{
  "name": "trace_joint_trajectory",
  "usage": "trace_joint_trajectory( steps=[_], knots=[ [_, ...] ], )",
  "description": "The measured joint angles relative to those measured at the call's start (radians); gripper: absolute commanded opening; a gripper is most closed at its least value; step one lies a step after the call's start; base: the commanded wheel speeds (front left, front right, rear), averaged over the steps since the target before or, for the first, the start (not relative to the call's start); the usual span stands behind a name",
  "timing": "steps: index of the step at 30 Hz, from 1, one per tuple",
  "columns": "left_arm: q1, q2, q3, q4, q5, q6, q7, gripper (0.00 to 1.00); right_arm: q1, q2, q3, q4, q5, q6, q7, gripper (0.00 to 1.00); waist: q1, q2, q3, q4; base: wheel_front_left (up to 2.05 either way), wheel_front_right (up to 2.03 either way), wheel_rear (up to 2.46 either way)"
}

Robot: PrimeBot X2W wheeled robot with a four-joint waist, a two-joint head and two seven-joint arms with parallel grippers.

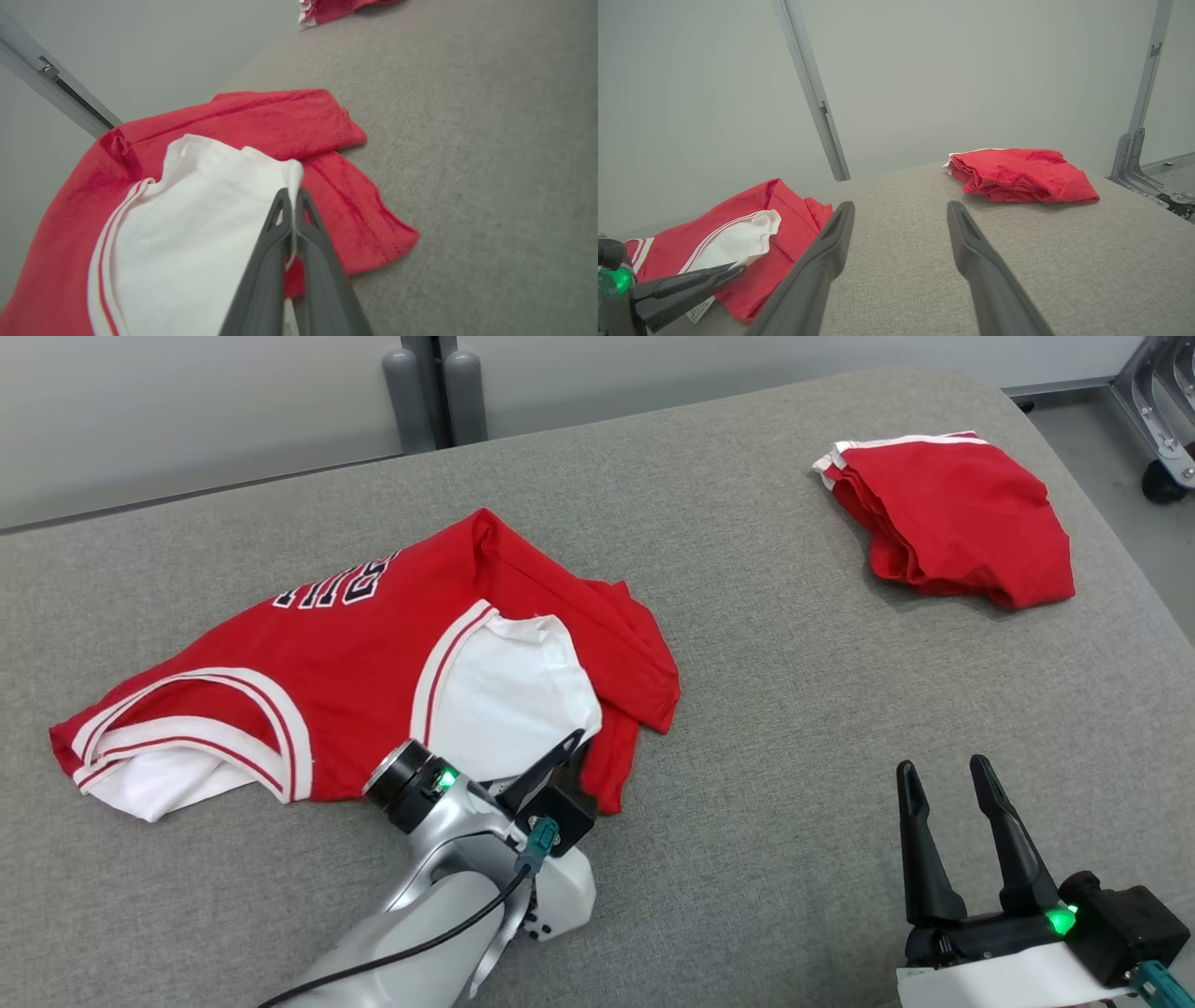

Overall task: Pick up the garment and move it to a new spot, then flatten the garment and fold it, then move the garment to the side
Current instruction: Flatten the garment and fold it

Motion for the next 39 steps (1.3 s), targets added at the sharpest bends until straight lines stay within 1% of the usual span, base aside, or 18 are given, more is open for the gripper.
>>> trace_joint_trajectory(
  steps=[1,4,6,7,9,10,15,17,19,21,23,25,28,31,33,36,39],
  knots=[
    [0.0,0.0,0.0,0.0,0.0,0.0,0.0,0.0,0.0,0.0,0.0,0.0,0.0,0.0,0.0,1.0,0.0,0.0,0.0,0.0,0.0,0.0,0.0],
    [0.012,0.003,0.031,-0.115,-0.029,-0.004,-0.001,0.0,0.007,0.0,-0.001,0.0,-0.001,0.0,0.0,1.0,0.0,0.0,-0.007,0.009,0.0,0.0,0.0],
    [0.051,0.025,0.064,-0.219,-0.057,-0.011,-0.002,0.0,0.017,0.0,-0.002,0.0,0.0,0.0,0.0,1.0,0.0,0.0,-0.012,0.021,0.0,0.0,0.0],
    [0.077,0.046,0.082,-0.273,-0.071,-0.014,-0.002,0.0,0.023,0.0,-0.004,0.002,0.0,0.0,0.0,1.0,0.0001,0.0,-0.014,0.029,0.0,0.0,0.0],
    [0.129,0.115,0.115,-0.382,-0.087,-0.008,-0.002,0.0,0.038,0.001,-0.011,0.011,0.001,0.0,0.0,1.0,0.0,0.0,-0.019,0.049,0.0,0.0,0.0],
    [0.186,0.203,0.151,-0.484,-0.098,0.018,-0.001,0.0,0.05,0.0,-0.023,0.013,0.001,0.0,0.0,1.0,0.0,0.0,-0.024,0.075,0.0,0.0,0.0],
    [0.323,0.421,0.262,-0.723,-0.126,0.11,0.042,0.0,0.062,0.001,-0.031,0.022,-0.009,0.0,0.0,1.0,0.0,0.0,-0.038,0.155,0.0,0.0,0.0],
    [0.371,0.489,0.312,-0.793,-0.146,0.142,0.054,0.0,0.06,0.0,-0.03,0.025,-0.01,0.0,0.0,1.0,0.0,0.0,-0.042,0.187,0.0,0.0,0.0],
    [0.416,0.549,0.357,-0.831,-0.167,0.172,0.066,0.0,0.056,0.0,-0.014,0.042,-0.015,0.0,0.0,1.0,0.0,0.0,-0.045,0.217,0.0,0.0,0.0],
    [0.453,0.59,0.396,-0.853,-0.185,0.198,0.071,0.0,0.045,-0.001,0.009,0.058,-0.018,0.0,0.0,1.0,0.0,0.0,-0.047,0.242,0.0,0.0,0.0],
    [0.476,0.62,0.427,-0.855,-0.2,0.212,0.069,0.0,0.032,-0.008,0.027,0.08,-0.007,0.0,0.0,1.0,0.0,0.0,-0.046,0.261,0.0,0.0,0.0],
    [0.49,0.637,0.449,-0.858,-0.211,0.223,0.066,0.0,0.027,-0.015,0.043,0.121,0.031,0.0,0.0,1.0,0.0,0.0,-0.044,0.276,0.0,0.0,0.0],
    [0.496,0.652,0.481,-0.845,-0.231,0.235,0.06,0.0,0.004,-0.035,0.055,0.172,0.08,0.0,0.0,1.0,0.0,0.0,-0.034,0.288,0.0,0.0,0.0],
    [0.496,0.662,0.506,-0.821,-0.246,0.238,0.047,0.0,-0.028,-0.063,0.091,0.216,0.126,0.0,0.0,1.0,0.0001,0.0,-0.022,0.292,0.0,0.0,0.0],
    [0.494,0.665,0.515,-0.808,-0.252,0.236,0.039,0.0,-0.048,-0.088,0.132,0.233,0.155,0.0,0.0,1.0,0.0,0.0,-0.014,0.294,0.0,0.0,0.0],
    [0.482,0.663,0.521,-0.794,-0.254,0.227,0.032,0.0,-0.072,-0.134,0.226,0.27,0.183,0.0,0.0,1.0,0.0,0.0,-0.005,0.297,0.0,0.0,0.0],
    [0.465,0.657,0.524,-0.781,-0.254,0.222,0.026,0.0,-0.093,-0.16,0.291,0.296,0.205,0.0,0.0,1.0,0.0,0.0,0.001,0.299,0.0,0.0,0.0]
  ],
)
